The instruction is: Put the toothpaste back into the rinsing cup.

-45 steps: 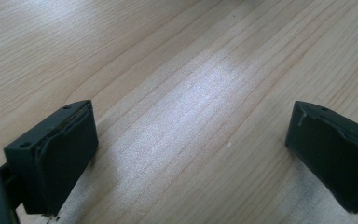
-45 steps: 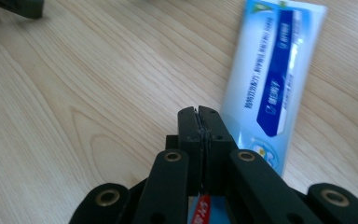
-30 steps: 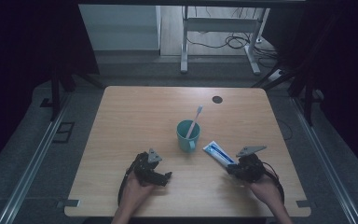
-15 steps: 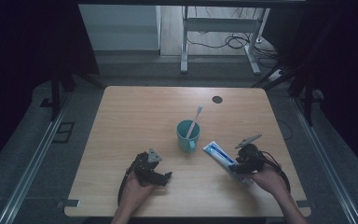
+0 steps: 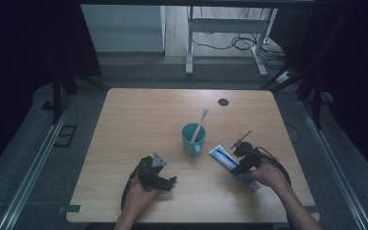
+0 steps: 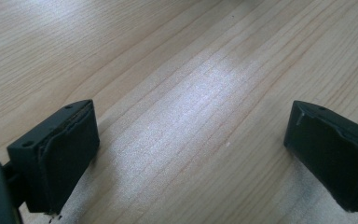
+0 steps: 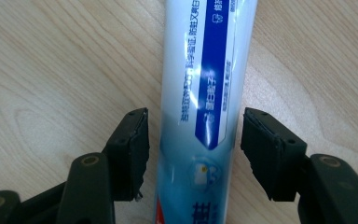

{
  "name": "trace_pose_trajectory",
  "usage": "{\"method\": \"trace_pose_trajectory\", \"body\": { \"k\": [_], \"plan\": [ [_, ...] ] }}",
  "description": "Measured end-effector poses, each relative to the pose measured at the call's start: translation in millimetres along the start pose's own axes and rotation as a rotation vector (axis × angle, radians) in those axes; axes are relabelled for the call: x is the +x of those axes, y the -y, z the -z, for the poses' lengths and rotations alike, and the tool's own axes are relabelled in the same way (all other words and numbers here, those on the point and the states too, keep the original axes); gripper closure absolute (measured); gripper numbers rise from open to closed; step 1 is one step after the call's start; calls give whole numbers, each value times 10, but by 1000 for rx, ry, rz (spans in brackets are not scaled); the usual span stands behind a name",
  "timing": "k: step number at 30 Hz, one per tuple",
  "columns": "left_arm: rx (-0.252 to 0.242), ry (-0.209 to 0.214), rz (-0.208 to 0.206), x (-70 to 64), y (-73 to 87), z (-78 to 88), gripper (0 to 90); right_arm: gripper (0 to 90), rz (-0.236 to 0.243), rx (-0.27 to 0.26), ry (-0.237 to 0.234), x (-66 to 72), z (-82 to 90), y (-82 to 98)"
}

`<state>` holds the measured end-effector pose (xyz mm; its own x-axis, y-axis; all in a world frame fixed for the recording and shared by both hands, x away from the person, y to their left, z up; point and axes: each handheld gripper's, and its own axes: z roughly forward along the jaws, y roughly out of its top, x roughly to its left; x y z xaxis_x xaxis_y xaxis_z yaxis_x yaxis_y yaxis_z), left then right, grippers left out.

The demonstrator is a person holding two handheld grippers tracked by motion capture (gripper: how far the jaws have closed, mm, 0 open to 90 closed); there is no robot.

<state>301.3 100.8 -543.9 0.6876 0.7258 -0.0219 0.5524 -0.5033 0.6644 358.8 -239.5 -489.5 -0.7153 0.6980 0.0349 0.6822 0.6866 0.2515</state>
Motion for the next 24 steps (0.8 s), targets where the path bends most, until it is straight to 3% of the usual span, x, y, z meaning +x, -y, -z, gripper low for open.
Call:
{"method": "trace_pose_trajectory", "body": {
  "k": [13,24],
  "plan": [
    [-1,0,0,0,0,-1,32,420,18,135,17,10,-130,-267],
    [-1,0,0,0,0,0,32,479,-4,220,32,24,-207,-396]
  ]
}}
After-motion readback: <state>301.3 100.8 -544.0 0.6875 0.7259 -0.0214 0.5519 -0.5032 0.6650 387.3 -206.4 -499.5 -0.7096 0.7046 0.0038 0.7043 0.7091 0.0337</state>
